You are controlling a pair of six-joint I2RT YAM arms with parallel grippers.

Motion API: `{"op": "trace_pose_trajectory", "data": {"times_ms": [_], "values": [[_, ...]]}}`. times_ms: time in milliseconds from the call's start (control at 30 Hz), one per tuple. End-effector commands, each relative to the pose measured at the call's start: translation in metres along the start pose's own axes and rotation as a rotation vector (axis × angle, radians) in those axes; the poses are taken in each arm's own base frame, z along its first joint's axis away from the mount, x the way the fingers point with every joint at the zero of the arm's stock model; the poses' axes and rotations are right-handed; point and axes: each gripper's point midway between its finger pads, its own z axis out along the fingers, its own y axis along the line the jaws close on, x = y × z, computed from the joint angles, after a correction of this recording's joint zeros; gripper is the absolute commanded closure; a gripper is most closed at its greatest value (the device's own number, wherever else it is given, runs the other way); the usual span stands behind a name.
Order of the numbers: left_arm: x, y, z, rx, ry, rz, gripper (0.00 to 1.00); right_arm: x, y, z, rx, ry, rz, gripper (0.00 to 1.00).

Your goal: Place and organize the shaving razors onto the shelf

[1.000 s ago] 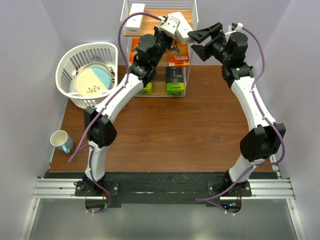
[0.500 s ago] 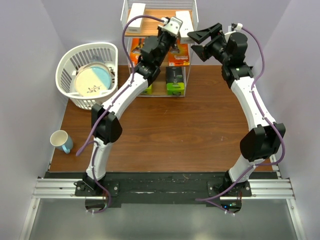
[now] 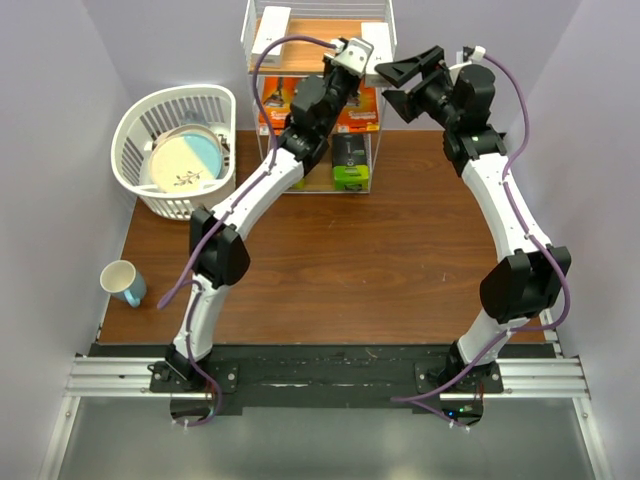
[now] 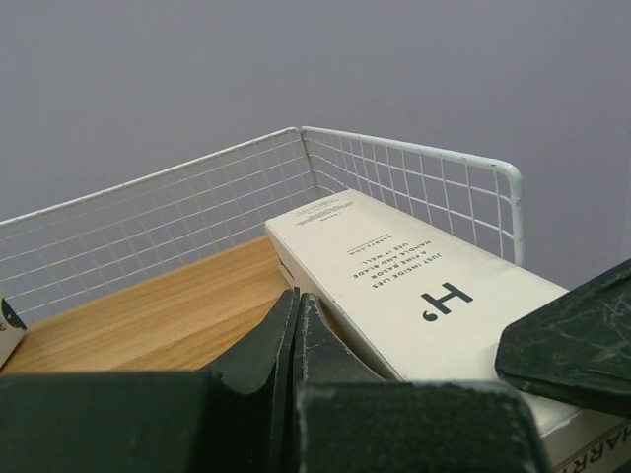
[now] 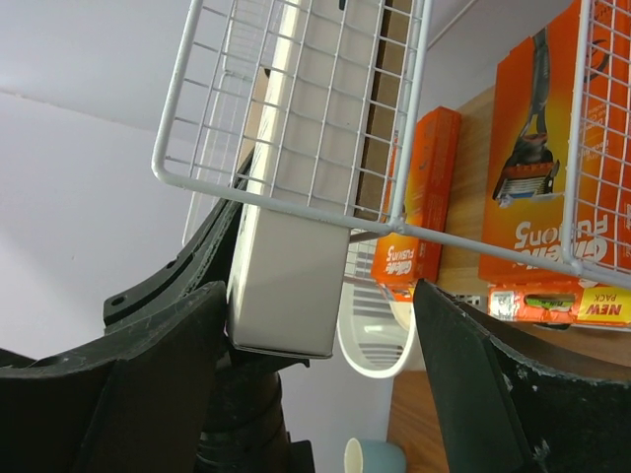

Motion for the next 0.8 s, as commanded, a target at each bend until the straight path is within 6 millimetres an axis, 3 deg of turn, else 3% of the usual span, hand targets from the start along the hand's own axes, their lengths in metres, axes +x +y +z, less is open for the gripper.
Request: {"op": "trace_pose_trajectory", "data": {"times_ms": [0,133,200,367,500,533,567,633,667,700,767], "values": [[-0.040,0.028,-0.005,-0.154,-0.077,0.012,1.00,-0.009,0.036,-0.010,-0.097,-0.037,-0.094,0.18],[-0.062,0.052,-0.014,-0.233,-0.107,0.016,1.00,-0.005,0.041,-0.022,-0.113,-0.009,-0.185,0.11],[-0.077,0.062,-0.020,-0.259,-0.122,0.008,1.00,0.000,0.037,-0.032,-0.092,0.017,-0.198,0.01],[-0.101,0.078,-0.031,-0.285,-0.149,-0.003,1.00,0.019,0.031,-0.059,-0.102,0.079,-0.285,0.01],[-0.116,0.083,-0.038,-0.282,-0.161,-0.009,1.00,0.032,0.044,-0.074,-0.236,0.105,-0.407,0.02],[-0.119,0.083,-0.040,-0.275,-0.164,-0.011,1.00,0.035,0.045,-0.075,-0.258,0.116,-0.423,0.10],[-0.130,0.084,-0.043,-0.256,-0.177,-0.009,1.00,0.038,0.046,-0.077,-0.277,0.133,-0.428,0.35],[-0.129,0.080,-0.047,-0.230,-0.164,0.002,1.00,0.038,0.044,-0.072,-0.269,0.135,-0.405,0.66],[-0.137,0.081,-0.052,-0.217,-0.167,0.007,1.00,0.035,0.046,-0.070,-0.267,0.126,-0.402,0.92],[-0.129,0.078,-0.054,-0.206,-0.144,0.014,1.00,0.030,0.040,-0.063,-0.244,0.100,-0.391,0.99],[-0.135,0.079,-0.062,-0.192,-0.134,0.021,1.00,0.022,0.043,-0.056,-0.247,0.071,-0.384,1.00]]}}
